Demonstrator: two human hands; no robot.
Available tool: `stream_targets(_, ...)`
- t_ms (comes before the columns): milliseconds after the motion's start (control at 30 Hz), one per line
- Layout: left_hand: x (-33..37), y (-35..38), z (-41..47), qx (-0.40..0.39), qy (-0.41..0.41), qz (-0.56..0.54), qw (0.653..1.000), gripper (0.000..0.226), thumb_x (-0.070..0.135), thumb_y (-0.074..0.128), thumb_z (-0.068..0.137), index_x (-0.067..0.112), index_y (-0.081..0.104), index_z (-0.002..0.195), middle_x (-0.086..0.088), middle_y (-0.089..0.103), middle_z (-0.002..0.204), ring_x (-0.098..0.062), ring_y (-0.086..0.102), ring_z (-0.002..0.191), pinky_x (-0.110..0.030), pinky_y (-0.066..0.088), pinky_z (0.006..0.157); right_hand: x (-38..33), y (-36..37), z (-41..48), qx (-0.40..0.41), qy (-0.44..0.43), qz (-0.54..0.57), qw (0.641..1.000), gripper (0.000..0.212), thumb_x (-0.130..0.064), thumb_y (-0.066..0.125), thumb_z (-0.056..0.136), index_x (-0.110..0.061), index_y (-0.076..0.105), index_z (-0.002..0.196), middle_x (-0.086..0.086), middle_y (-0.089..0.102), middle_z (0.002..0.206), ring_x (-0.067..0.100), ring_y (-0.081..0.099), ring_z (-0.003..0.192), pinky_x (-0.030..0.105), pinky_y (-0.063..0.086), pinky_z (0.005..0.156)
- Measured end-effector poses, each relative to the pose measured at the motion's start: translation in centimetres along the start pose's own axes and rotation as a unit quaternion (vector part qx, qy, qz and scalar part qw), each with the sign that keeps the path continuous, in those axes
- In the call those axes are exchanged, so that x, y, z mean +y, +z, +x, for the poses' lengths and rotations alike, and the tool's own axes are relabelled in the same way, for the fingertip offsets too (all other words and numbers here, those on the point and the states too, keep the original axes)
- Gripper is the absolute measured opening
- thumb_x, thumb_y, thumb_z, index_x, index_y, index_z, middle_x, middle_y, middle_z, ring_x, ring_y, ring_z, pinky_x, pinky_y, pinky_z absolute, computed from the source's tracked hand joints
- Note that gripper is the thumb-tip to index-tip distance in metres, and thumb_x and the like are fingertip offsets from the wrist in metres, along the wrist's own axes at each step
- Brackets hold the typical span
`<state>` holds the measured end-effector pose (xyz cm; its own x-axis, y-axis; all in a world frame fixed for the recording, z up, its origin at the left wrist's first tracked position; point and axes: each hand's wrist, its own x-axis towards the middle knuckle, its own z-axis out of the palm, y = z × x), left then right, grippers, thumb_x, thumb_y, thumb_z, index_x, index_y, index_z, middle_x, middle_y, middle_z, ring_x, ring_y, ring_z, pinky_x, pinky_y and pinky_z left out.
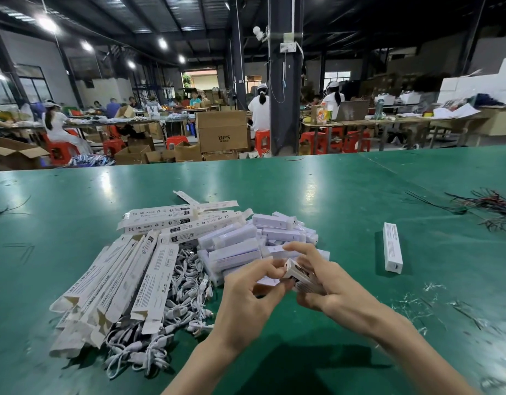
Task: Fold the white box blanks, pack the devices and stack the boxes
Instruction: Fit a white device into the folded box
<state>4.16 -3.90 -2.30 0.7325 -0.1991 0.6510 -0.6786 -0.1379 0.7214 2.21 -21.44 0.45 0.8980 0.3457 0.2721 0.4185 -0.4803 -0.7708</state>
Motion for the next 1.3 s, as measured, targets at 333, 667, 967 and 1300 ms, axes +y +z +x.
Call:
stream_targets(333,-0.5,0.5,0.0,0.041,-0.141,-0.117,0.982,0.024,0.023,0.077,0.081,0.036,0.066,0.098,0.002,0.072,0.094,-0.016,0.07,0.089,-0.025,0.056,0.077,0.3,1.1,0.3,0.104,-0.089,-0.207,0.969,0.049,-0.016,0.066,0.087,-0.031,0.048,0.13,-0.013,0.056,0.119,0.012,0.054,0.109,0.037,0.045,0.094)
stream_targets(667,-1.4,-0.8,1.3,0.201,-0.256,-0.264,0.908,0.016,0.003,0.057,0.092,0.014,0.068,0.096,-0.017,0.071,0.096,-0.022,0.071,0.083,-0.023,0.056,0.072,0.7,2.1,0.4,0.366,-0.177,-0.278,0.87,0.012,-0.008,0.058,0.082,-0.008,0.07,0.086,0.001,0.063,0.088,0.021,0.055,0.084,0.037,0.044,0.074)
stream_targets(967,-1.2,0.0,0.5,0.192,-0.293,-0.36,0.865,0.024,-0.001,0.053,0.092,0.014,0.072,0.089,-0.019,0.072,0.099,-0.028,0.07,0.088,-0.023,0.057,0.072,0.6,2.4,1.0,0.327,0.021,0.216,0.92,0.053,-0.049,0.061,0.078,-0.05,0.025,0.116,0.008,0.052,0.118,0.024,0.068,0.093,0.044,0.056,0.085)
stream_targets(1300,-1.0,1.6,-1.1,-0.009,-0.192,-0.011,0.981,0.016,0.001,0.07,0.085,0.015,0.075,0.09,0.006,0.075,0.085,-0.002,0.067,0.081,-0.025,0.052,0.081,1.1,0.2,0.9,0.324,-0.106,0.115,0.933,0.058,-0.016,0.058,0.091,-0.046,0.031,0.132,0.002,0.061,0.101,0.015,0.065,0.085,0.036,0.058,0.071)
